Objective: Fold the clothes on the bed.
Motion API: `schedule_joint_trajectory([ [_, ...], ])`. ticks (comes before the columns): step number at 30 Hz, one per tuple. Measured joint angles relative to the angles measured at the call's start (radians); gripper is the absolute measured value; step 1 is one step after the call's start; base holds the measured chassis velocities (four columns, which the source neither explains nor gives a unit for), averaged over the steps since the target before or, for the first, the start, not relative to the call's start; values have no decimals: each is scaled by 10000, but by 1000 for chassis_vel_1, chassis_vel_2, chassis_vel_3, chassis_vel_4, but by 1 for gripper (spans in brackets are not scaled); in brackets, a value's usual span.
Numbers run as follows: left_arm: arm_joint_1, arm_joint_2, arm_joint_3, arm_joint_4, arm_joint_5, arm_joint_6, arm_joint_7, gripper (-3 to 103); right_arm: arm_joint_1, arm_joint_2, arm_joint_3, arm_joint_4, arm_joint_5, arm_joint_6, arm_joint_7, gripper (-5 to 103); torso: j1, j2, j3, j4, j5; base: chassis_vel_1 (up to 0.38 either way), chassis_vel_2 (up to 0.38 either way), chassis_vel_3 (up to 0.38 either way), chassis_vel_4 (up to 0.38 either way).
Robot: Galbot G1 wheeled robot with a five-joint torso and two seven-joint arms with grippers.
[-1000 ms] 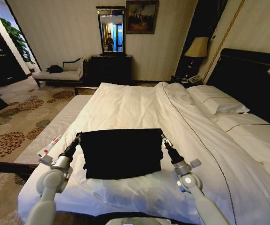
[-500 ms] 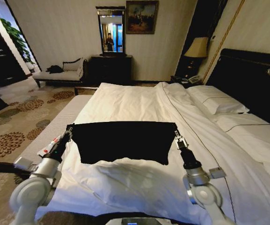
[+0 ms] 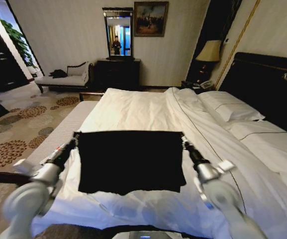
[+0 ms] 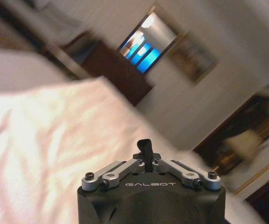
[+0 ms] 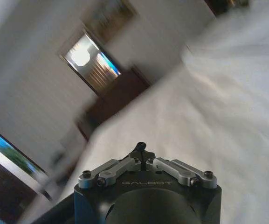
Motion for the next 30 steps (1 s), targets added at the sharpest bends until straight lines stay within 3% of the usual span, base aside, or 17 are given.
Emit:
schedule_joint_trajectory([
  [3,-2049,-214,1691,3316,1242,-221,296,2,2120,489,-1699,-3332,-225,36,-604,0,3,-1,1,-2,-3,0,0,0,0],
  [4,-2049,-214,1691,3316,1242,-221,296,2,2120,489,-1699,-3332,-225,36,-604,0,3,-1,1,-2,-3,0,0,0,0],
  [9,-3982,-714,2597,6459,2299,-913,1139,2,3697,1407,-2669,-6192,-572,449,-1809,0,6,-3,0,-3,1,0,0,0,0],
  [14,-4405,-800,2625,7762,2699,-1732,2034,2,3996,1569,-2686,-6760,-633,807,-2663,0,-2,0,-4,-3,-1,0,0,0,0],
  [19,-4187,-877,2479,7960,2711,-2136,2466,2,4011,1735,-2559,-6971,-752,1196,-3259,0,-3,2,-4,-1,0,0,0,0,0],
  [22,-3739,-1031,2324,7596,2707,-2379,2691,2,3904,1859,-2522,-7041,-818,1680,-4330,0,-2,1,-4,0,0,0,0,0,0],
  [25,-3487,-1050,2307,7161,2720,-2444,2801,2,3812,1885,-2594,-6967,-925,1861,-4896,0,-3,3,-5,-4,0,0,0,0,0],
  [30,-3225,-936,2323,6685,2773,-2611,2988,2,3725,1881,-2760,-6827,-1263,1973,-5217,0,-4,3,-6,-1,0,0,0,0,0],
])
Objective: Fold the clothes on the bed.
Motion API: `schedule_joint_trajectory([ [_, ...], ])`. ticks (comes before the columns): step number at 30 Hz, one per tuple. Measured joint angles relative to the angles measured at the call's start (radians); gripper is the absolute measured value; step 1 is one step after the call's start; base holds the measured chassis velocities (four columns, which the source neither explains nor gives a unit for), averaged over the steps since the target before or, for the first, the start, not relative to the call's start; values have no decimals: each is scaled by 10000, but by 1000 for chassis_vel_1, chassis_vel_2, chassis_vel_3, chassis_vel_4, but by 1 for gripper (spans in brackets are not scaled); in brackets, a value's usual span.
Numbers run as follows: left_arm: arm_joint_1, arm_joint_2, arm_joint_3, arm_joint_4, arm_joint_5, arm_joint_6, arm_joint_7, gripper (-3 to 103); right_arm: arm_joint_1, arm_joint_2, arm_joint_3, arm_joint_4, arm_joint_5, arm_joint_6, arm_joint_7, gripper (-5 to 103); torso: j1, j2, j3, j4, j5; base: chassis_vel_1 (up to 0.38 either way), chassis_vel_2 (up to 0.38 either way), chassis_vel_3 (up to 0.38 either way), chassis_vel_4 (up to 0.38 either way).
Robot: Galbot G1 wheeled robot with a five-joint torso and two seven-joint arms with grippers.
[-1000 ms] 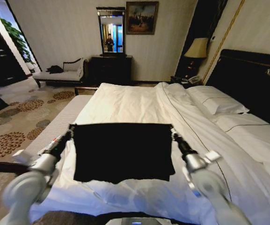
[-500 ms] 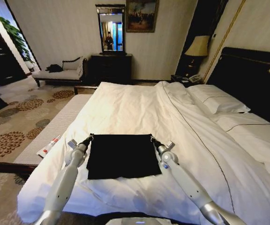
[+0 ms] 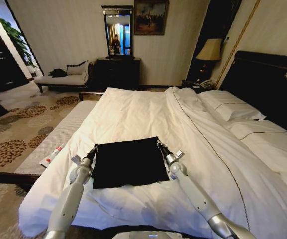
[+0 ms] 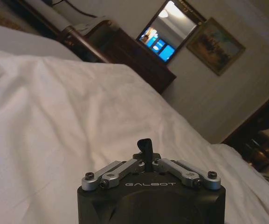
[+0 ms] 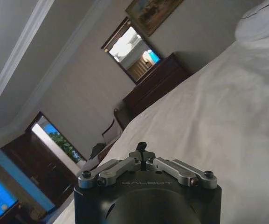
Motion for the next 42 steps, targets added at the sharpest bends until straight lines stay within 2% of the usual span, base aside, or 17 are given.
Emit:
schedule_joint_trajectory([
  [7,41,120,-34,-59,-1,-70,20,2,-20,-126,17,-66,-45,12,74,0,1,0,0,-1,0,0,0,0,0],
  [19,112,-86,45,-78,254,-35,-50,2,-83,-214,188,3,-45,-23,279,0,1,0,1,0,0,0,0,0,0],
  [33,231,55,-58,-132,261,-23,-22,2,251,-477,-115,86,142,-66,363,0,1,-1,1,-1,0,0,0,0,0],
  [42,558,160,-92,-712,106,-60,40,2,-238,-495,127,425,239,159,-52,0,1,0,1,-1,0,0,0,0,0],
])
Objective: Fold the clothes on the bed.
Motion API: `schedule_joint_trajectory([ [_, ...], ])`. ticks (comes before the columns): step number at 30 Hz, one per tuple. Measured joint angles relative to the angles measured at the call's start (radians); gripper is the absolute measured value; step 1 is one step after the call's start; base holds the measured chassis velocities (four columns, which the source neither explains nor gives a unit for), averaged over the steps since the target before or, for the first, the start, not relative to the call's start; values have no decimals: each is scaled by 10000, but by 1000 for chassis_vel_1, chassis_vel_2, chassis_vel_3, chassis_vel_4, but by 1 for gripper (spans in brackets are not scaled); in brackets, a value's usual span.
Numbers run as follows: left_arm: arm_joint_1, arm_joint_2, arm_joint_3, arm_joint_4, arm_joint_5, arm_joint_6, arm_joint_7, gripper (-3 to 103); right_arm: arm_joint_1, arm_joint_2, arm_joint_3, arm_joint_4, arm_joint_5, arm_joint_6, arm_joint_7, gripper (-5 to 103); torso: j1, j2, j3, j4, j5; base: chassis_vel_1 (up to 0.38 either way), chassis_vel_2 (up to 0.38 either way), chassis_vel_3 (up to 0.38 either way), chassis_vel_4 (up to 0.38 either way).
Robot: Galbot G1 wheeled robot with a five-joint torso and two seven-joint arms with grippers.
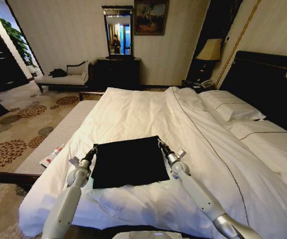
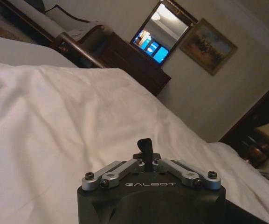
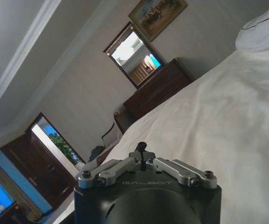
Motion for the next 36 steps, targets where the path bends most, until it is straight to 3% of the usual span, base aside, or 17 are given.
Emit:
schedule_joint_trajectory([
  [8,790,-10,-243,-735,-307,-240,774,2,-804,-197,403,383,219,460,-808,0,0,0,0,0,1,0,0,0,0],
  [15,1348,27,-553,-632,-360,-361,2286,2,-1751,-453,970,606,378,739,-1665,0,1,0,1,-1,0,0,0,0,0],
  [21,2069,95,-746,-918,-153,-289,2969,2,-2427,-587,1203,826,218,809,-1893,0,1,1,0,-1,1,0,0,0,0],
  [29,3210,-156,-935,-1272,618,-443,3432,2,-2888,-594,1215,789,-384,953,-1752,0,1,1,-1,1,0,0,0,0,0],
  [36,3869,-510,-1186,-1458,1078,-706,3191,2,-3490,-688,1149,1022,-919,1085,-1566,0,0,1,-1,1,-1,0,0,0,0],
])
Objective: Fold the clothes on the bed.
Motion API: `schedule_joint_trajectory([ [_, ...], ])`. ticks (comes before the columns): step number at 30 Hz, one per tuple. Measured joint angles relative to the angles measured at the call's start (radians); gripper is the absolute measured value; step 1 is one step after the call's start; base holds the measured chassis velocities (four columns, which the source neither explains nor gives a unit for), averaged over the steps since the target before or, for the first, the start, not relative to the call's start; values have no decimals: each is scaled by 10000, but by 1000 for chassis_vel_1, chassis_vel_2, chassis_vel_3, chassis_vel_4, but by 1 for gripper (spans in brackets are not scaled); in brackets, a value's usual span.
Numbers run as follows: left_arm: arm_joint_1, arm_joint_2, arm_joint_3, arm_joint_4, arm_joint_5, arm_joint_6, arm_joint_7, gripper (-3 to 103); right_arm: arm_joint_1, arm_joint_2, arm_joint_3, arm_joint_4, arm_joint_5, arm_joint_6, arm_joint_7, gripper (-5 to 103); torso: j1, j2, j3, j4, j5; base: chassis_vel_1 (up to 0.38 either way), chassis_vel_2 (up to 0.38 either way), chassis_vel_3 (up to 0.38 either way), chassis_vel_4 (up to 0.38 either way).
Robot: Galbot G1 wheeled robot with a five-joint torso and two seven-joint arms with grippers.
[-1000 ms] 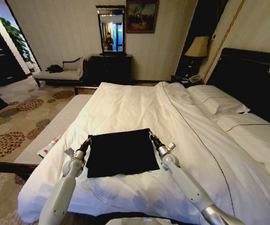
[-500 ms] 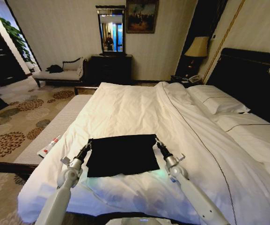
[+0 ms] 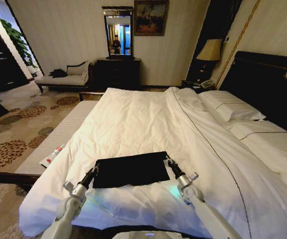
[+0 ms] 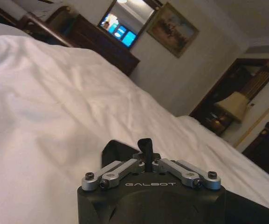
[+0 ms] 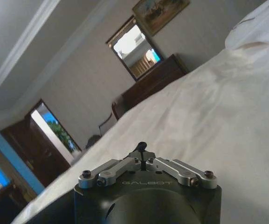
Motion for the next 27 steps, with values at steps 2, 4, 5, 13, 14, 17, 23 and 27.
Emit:
schedule_joint_trajectory([
  [2,59,-40,-67,-10,57,-63,-124,2,-203,-42,-5,83,-183,33,16,0,0,-1,0,-1,0,0,0,0,0],
  [4,68,-41,-118,-35,51,-81,-198,2,-334,-44,-2,150,-262,49,32,0,0,0,0,-2,1,0,0,0,0],
  [5,68,-20,-185,-64,0,-87,-266,2,-466,-27,15,219,-335,63,46,0,1,0,0,-2,1,0,0,0,0],
  [13,110,82,-322,-139,-57,-102,-282,2,-676,138,88,266,-551,147,91,0,0,0,1,-1,0,0,0,0,0],
  [14,134,48,-321,-141,-9,-119,-281,2,-650,164,88,214,-581,149,132,0,0,0,1,0,1,0,0,0,0],
  [17,171,-20,-290,-160,57,-135,-329,2,-600,207,88,156,-616,149,219,0,0,-1,1,0,1,0,0,0,0],
  [23,499,-152,-205,-795,293,-251,-1029,2,-666,266,108,313,-988,284,443,-3,0,-2,1,0,0,0,0,0,0],
  [27,822,-176,-325,-1546,552,-566,-1350,12,-940,155,261,867,-1065,379,589,12,0,-3,1,-1,1,0,0,0,0],
])
